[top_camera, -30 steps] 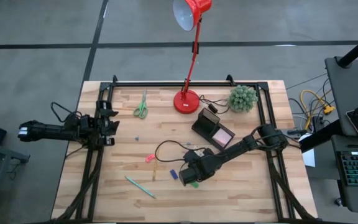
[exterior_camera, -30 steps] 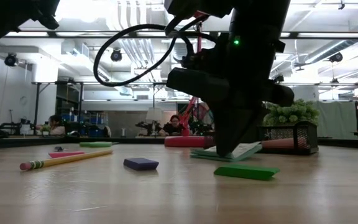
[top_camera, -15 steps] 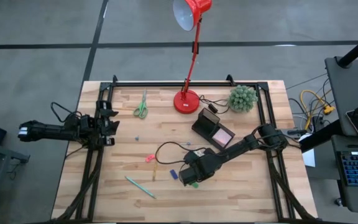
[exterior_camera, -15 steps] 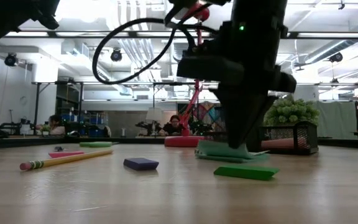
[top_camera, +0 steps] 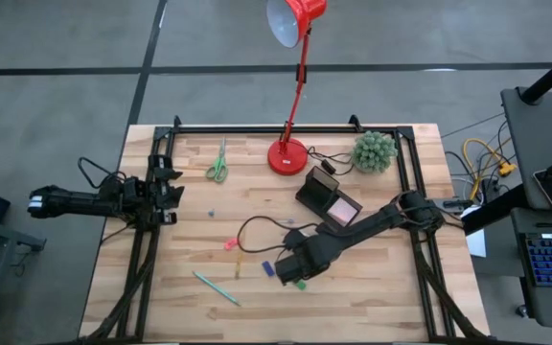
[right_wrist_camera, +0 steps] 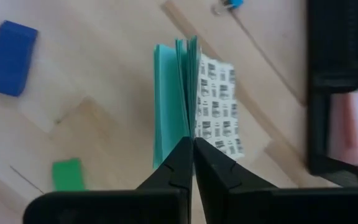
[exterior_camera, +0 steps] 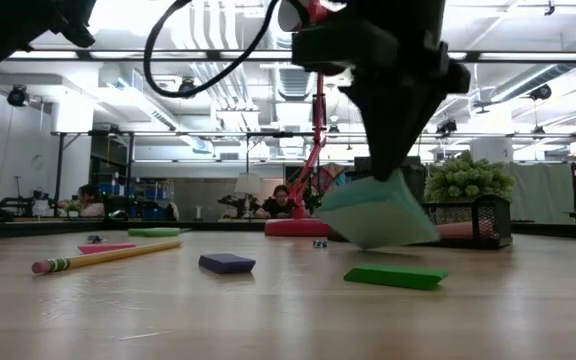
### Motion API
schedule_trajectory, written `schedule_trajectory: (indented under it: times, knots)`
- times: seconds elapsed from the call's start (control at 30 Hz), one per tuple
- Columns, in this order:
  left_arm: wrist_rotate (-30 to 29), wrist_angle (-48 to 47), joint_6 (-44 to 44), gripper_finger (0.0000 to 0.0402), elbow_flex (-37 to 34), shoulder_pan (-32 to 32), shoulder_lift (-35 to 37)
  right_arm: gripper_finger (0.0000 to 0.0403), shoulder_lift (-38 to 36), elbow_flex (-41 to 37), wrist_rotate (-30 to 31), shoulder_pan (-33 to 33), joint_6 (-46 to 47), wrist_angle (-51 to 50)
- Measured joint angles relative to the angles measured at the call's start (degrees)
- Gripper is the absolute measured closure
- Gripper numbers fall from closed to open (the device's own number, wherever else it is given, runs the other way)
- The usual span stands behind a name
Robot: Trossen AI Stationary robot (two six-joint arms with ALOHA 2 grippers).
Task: Pick and place office supplies into organizer
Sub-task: Put the blue sticky note into the desk organizer
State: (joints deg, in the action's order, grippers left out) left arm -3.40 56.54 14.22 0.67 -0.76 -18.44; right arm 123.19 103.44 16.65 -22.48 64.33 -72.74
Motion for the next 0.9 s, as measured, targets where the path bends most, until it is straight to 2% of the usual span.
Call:
schedule_trajectory:
  times: [0.2,0.9]
  knots:
    - [0.0,0.0,0.0,0.0246,0.0,0.0,0.0,0.0395,0.0,3.3,1.8,-0.2,0.9,-5.8]
    - [0.0,0.0,0.0,0.0246,0.0,0.0,0.0,0.0394,0.0,4.4,4.4,-1.7,1.2,-6.7]
